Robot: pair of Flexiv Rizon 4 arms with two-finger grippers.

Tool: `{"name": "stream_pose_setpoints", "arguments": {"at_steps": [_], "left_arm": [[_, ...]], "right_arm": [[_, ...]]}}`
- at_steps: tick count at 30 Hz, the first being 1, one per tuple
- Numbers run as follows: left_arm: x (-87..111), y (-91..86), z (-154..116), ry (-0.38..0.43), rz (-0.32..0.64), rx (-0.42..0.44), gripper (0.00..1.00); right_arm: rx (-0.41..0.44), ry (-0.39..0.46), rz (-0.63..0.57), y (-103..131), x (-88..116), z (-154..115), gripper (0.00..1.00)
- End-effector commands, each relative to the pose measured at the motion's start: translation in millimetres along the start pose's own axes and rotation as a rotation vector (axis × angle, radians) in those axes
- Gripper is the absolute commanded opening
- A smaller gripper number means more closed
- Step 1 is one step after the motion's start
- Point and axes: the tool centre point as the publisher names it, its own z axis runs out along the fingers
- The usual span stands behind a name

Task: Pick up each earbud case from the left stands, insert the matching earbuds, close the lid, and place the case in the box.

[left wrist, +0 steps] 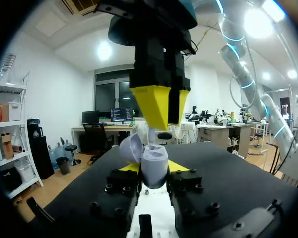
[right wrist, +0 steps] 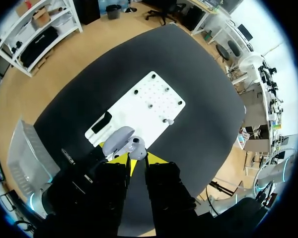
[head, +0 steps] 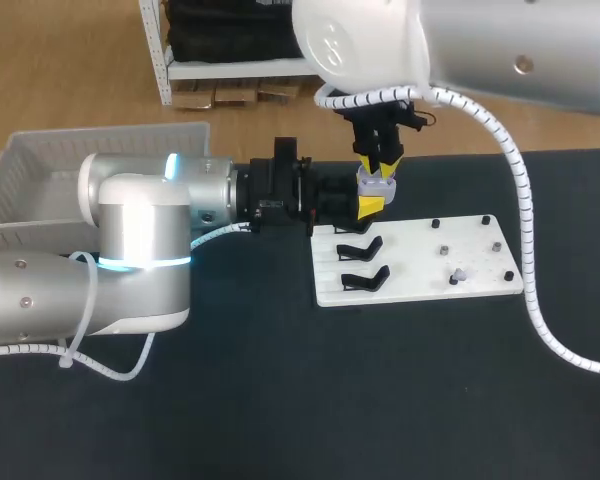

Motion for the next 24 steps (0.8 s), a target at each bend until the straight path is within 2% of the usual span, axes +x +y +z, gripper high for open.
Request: {"name": "stream_pose_setpoints", "arguments": {"at_steps": [1,24], "left_arm": [[0.9,-2.4,0.3,-0.005,0.005,-0.01,0.0],[0.9,-2.4,0.3,-0.005,0.005,-0.01,0.0]], "right_arm": [[-0.014,-0.008,-0.002,-5.9,2.6,4.3,0.0],[-0.03,-0.025,-0.011,-7.1,-1.6,12.4,0.0]]}}
